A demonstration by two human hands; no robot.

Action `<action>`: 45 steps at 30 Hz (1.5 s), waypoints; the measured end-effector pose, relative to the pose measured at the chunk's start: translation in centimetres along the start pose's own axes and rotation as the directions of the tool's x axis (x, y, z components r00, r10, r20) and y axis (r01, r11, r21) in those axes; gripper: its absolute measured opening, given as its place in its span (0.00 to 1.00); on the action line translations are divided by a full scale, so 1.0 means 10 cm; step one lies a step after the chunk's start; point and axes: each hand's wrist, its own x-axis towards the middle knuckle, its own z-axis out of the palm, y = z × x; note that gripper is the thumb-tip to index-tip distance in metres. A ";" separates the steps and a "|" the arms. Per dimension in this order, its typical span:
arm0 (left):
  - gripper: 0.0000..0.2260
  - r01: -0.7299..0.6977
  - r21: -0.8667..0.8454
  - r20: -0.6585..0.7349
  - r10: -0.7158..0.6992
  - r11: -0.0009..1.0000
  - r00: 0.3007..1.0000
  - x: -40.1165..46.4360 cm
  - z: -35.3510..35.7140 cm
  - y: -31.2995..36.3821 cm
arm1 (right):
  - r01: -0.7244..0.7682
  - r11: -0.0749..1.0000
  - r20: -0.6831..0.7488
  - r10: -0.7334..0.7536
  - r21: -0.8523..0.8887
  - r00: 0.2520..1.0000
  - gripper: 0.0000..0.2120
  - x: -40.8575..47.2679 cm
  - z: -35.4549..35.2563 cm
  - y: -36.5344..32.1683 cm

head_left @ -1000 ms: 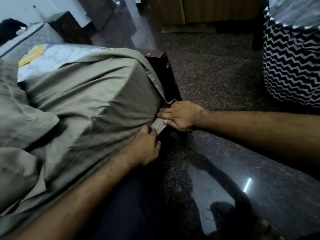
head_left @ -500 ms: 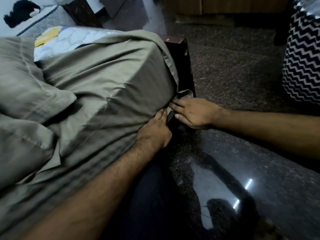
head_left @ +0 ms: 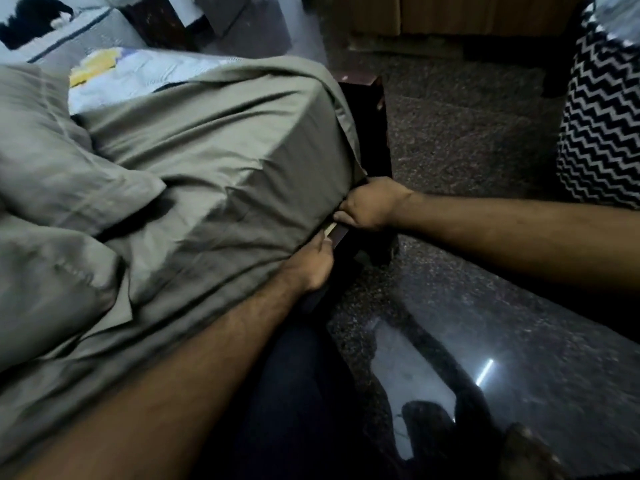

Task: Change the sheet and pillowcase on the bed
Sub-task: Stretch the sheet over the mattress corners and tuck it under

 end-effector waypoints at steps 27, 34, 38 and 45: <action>0.27 0.027 0.929 -0.271 0.629 0.369 0.728 0.10 -0.58 0.47 | -0.094 0.996 -0.366 0.091 0.008 0.926 0.24 -0.46 0.06 0.09; 0.25 0.086 0.974 -0.204 0.651 0.209 0.731 0.25 -0.71 0.62 | -0.221 0.973 -0.267 0.232 0.074 0.935 0.24 -0.39 -0.03 0.07; 0.22 0.073 0.977 -0.194 0.703 0.199 0.684 0.37 -0.87 0.82 | -0.266 0.951 -0.222 0.297 0.160 0.929 0.14 -0.30 -0.23 -0.06; 0.15 -0.382 0.819 -0.129 0.787 0.428 0.604 0.31 -1.24 1.06 | -0.193 0.962 -0.572 0.271 0.195 0.774 0.13 -0.45 -0.49 0.29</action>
